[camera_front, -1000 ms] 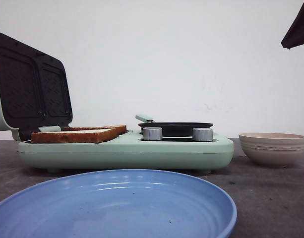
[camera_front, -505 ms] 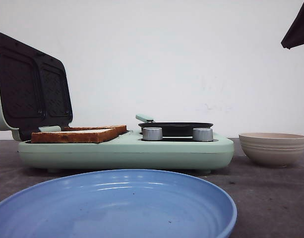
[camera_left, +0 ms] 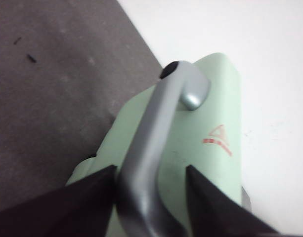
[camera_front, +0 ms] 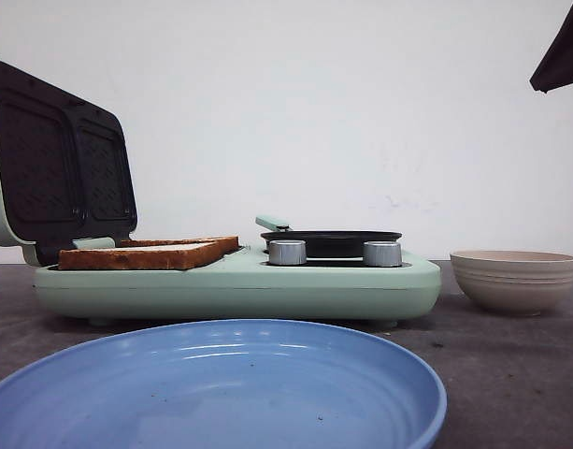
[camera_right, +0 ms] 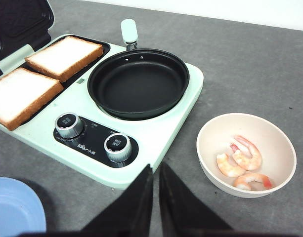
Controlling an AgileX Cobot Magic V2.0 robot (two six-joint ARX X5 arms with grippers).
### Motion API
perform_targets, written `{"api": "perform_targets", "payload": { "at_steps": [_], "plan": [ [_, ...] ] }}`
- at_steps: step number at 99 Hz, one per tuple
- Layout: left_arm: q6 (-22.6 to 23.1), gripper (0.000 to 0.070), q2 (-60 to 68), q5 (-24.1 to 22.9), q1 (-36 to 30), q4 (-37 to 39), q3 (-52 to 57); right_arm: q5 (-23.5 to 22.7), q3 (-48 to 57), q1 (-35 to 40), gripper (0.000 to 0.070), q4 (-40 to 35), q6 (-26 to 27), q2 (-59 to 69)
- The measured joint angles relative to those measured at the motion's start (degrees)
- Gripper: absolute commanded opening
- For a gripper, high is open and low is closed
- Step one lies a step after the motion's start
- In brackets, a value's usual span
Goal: Make breakfast with bread and shrimp
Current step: 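Pull the press lid down over the bread with the left gripper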
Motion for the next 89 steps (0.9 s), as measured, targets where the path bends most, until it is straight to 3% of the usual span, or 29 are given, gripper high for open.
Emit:
{"api": "perform_targets", "payload": {
  "at_steps": [21, 53, 89],
  "plan": [
    [-1.2, 0.0009, 0.1, 0.0, 0.0, 0.2, 0.0, 0.0, 0.0, 0.0, 0.001, 0.0, 0.0, 0.0],
    [-1.0, 0.0011, 0.0, -0.5, -0.4, 0.2, 0.0, 0.0, 0.0, 0.0, 0.001, 0.0, 0.0, 0.0],
    [7.0, 0.0011, -0.8, -9.7, -10.1, 1.3, 0.8, 0.0, 0.0, 0.0, 0.001, -0.9, 0.0, 0.0]
  ]
}}
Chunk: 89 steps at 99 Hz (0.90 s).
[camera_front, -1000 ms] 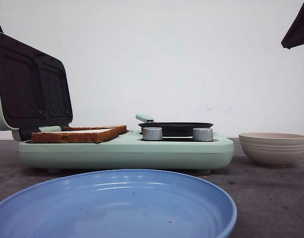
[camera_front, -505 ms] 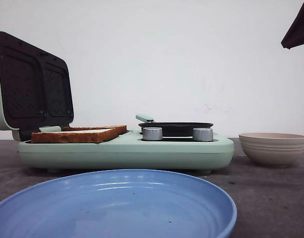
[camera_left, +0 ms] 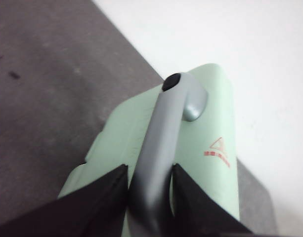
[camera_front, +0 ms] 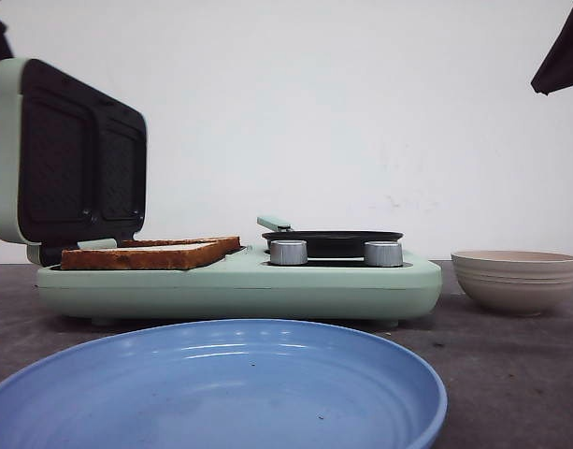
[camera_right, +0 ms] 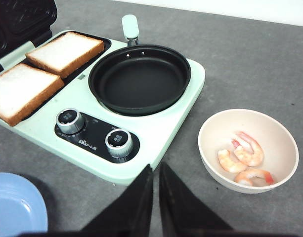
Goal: Make breakfast with bread and shrimp
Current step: 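Pull the press lid down over the bread with the left gripper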
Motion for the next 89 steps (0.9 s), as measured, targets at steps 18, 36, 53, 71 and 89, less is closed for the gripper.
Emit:
{"api": "perform_targets", "payload": {
  "at_steps": [18, 36, 53, 71, 89],
  "plan": [
    [4.9, 0.0011, 1.9, -3.8, -7.7, 1.9, 0.6, -0.7, 0.0, 0.0, 0.001, -0.1, 0.0, 0.0],
    [7.0, 0.0011, 6.1, -6.2, -15.8, 3.5, 1.2, -1.1, 0.0, 0.0, 0.001, -0.3, 0.0, 0.0],
    [8.8, 0.0011, 13.6, -10.7, -21.2, 0.7, 0.1, -1.1, 0.0, 0.0, 0.001, -1.3, 0.0, 0.0],
    [10.2, 0.0011, 16.5, -13.7, -24.3, 2.4, -0.4, -1.1, 0.0, 0.0, 0.001, -1.7, 0.0, 0.0],
    [11.0, 0.0011, 16.9, -13.5, -25.3, 3.0, -0.4, -1.1, 0.0, 0.0, 0.001, -1.9, 0.0, 0.0]
  ]
}}
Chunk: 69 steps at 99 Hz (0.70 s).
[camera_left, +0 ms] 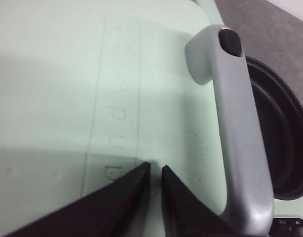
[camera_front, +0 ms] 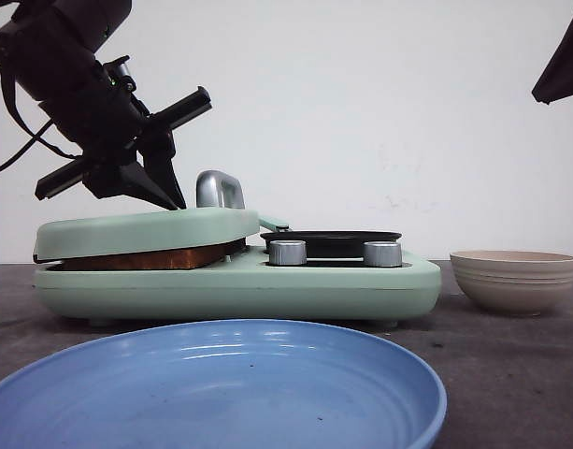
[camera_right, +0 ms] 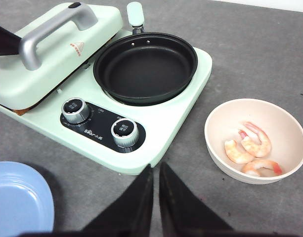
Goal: Make breakfast with bread and shrimp
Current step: 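Pull the press lid down over the bread with the left gripper, then release the lid handle and raise the left gripper away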
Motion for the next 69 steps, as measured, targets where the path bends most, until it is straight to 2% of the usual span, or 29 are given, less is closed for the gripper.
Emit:
{"api": "perform_targets", "payload": {
  "at_steps": [14, 35, 54, 59, 69],
  "plan": [
    [2.4, 0.0011, -1.5, -0.5, 0.0, -3.6, 1.0, 0.0, 0.0, 0.0, 0.001, -0.1, 0.0, 0.0],
    [10.7, 0.0018, -10.4, -7.8, -0.1, -10.4, 7.5, 0.0, 0.0, 0.0, 0.001, -0.1, 0.0, 0.0],
    [18.3, 0.0038, -18.6, -11.7, -0.1, -16.9, 12.9, 0.0, 0.0, 0.0, 0.001, -0.1, 0.0, 0.0],
    [19.9, 0.0059, -20.5, -12.5, -0.1, -18.5, 13.7, 0.0, 0.0, 0.0, 0.001, -0.1, 0.0, 0.0],
    [22.1, 0.0178, -24.4, -12.8, -0.1, -20.7, 14.9, 0.0, 0.0, 0.0, 0.001, -0.1, -0.3, 0.0]
  ]
}}
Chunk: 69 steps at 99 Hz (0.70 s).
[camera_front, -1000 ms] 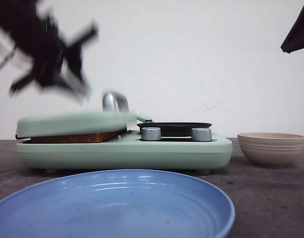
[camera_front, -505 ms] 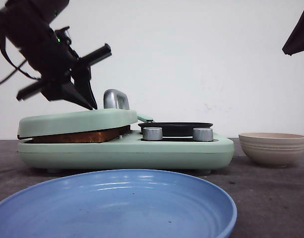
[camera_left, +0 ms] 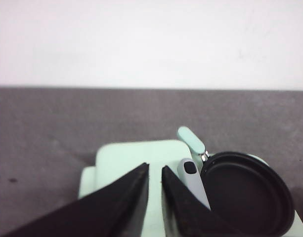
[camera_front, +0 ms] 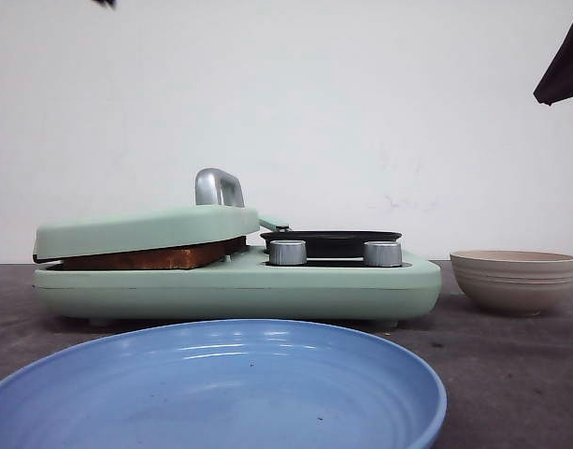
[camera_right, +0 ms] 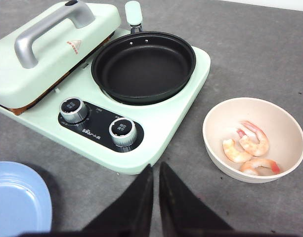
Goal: Make breakfast with bread and shrimp
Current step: 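Release the lid handle and raise the left gripper away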
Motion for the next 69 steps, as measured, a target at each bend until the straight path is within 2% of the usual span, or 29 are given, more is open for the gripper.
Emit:
{"api": "perform_targets", "payload": {
  "at_steps": [9, 33, 54, 58, 69],
  "plan": [
    [1.2, 0.0238, -4.2, -0.7, 0.0, -0.1, 0.2, 0.0, 0.0, 0.0, 0.001, 0.1, -0.3, 0.0],
    [3.1, 0.0238, -12.6, -2.4, 0.0, -4.9, 0.7, 0.0, 0.0, 0.0, 0.001, -1.1, 0.0, 0.0],
    [4.5, 0.0237, -13.7, -2.7, 0.0, -12.6, 0.7, 0.0, 0.7, -1.8, 0.0016, -1.4, 4.2, 0.2],
    [4.8, 0.0237, -13.8, -2.8, 0.0, -13.4, 0.7, 0.0, 1.6, -2.8, 0.0051, -1.8, 4.7, 0.6],
    [5.3, 0.0235, -14.6, -2.8, 0.0, -14.2, -0.3, 0.0, 5.8, -5.9, 0.0226, -3.6, 5.4, 3.0]
  ]
}}
